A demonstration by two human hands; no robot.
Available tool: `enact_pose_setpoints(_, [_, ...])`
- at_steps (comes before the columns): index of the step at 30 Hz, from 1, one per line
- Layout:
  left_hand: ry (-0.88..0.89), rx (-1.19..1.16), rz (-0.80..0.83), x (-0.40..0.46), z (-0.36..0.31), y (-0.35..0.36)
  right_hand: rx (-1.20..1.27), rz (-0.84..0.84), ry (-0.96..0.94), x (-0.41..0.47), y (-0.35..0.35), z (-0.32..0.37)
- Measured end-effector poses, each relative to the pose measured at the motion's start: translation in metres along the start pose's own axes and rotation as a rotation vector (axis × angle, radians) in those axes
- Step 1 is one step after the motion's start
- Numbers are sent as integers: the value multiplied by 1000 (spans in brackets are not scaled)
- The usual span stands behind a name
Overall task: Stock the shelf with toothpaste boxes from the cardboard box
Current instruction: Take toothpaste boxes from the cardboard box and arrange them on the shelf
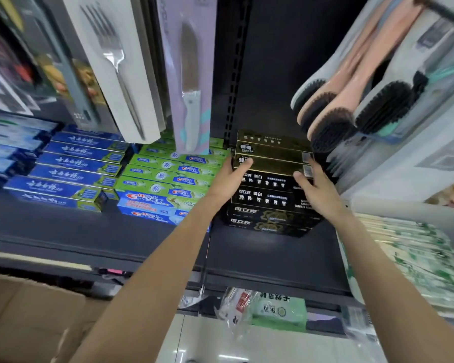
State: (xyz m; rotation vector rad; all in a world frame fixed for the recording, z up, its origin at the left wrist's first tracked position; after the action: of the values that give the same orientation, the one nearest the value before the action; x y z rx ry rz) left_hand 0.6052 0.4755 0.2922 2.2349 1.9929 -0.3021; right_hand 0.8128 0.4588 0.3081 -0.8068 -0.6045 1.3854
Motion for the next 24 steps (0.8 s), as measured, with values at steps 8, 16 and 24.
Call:
enact_pose_setpoints(8, [-114, 122, -46, 16, 9, -16, -127, 55, 43, 12, 4, -2])
enact_pose_setpoints(16, [-196, 116, 43, 28, 8, -12, -111, 36, 53, 17, 4, -4])
enact_pose_setpoints(24, [-151, 221, 32, 39, 9, -11, -63, 45, 35, 20, 3, -4])
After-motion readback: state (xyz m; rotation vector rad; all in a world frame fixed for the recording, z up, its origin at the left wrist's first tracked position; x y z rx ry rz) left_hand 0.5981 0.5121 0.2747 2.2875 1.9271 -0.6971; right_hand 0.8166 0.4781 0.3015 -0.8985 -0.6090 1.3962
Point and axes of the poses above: each hand's wrist, its own x-axis towards the middle knuckle, its own y-axis out of the palm, z = x × y, the point moved 7 cm from there along x, towards the middle knuckle, and after that the axes turned 9 degrees about -x, right-handed, at the moved point
